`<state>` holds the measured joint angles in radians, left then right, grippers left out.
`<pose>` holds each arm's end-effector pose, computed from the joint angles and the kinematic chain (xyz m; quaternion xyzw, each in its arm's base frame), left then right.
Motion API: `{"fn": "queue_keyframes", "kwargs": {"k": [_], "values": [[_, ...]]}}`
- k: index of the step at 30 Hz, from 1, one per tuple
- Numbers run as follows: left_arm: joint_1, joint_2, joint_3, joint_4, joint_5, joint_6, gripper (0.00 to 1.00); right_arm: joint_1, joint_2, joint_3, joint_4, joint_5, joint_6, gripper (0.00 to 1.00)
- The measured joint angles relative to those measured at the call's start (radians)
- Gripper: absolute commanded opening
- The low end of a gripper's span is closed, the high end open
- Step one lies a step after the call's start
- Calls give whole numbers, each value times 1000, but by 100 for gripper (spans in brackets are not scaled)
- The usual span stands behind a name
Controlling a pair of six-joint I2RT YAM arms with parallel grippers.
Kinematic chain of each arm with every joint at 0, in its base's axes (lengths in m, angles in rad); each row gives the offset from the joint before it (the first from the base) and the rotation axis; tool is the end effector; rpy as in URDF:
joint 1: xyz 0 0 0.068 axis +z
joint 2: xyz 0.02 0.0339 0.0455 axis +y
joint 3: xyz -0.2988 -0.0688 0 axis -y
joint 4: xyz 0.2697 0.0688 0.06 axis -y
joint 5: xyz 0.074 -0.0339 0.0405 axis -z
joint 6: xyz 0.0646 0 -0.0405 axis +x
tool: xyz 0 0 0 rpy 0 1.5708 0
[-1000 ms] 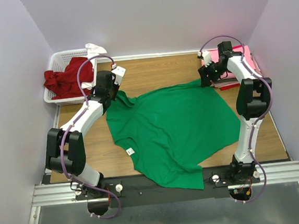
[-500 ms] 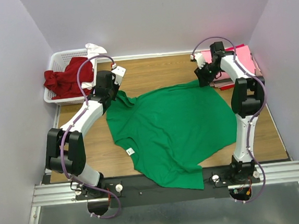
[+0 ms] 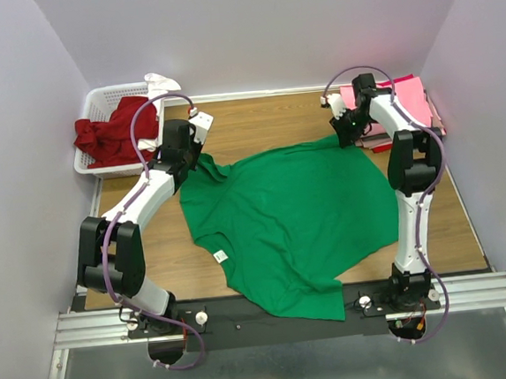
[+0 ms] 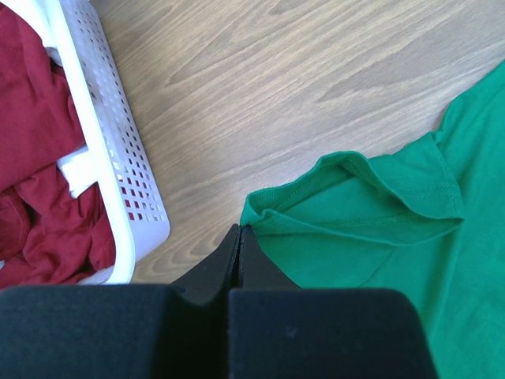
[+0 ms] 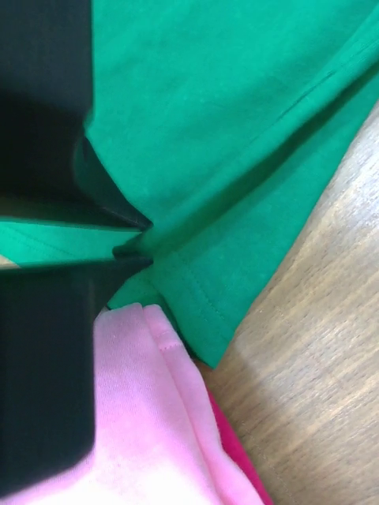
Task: Fold and stack the t-shirts
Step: Flatten the tshirt out
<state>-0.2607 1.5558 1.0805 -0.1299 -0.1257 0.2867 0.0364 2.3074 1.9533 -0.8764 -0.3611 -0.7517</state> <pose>0.3850 -0.0943 0.2636 0.2109 0.8589 0.0616 0.4626 0.5382 0.0424 0.1709 -0.4003 0.8836 0.1075 0.2180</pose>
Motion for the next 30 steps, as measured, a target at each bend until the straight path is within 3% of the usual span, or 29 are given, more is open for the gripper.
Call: {"fn": "queue_keyframes", "kwargs": {"k": [1,6,13,21,30], "values": [[0,0,0,0,0,0,0,0,2,3,0,2,1,12],[2,0,0,0,1,0,0,0,2,5,-2,1,1,1],[13,0,0,0,1,-4,0,3,-67,-9,-13,-22,3,1],[17,-46,-2,0,0,-16,0,26,-327,-18,-31,-45,3,0],[17,-346,3,31,1,-53,0,39,-507,124,-90,-44,-6,0]]}}
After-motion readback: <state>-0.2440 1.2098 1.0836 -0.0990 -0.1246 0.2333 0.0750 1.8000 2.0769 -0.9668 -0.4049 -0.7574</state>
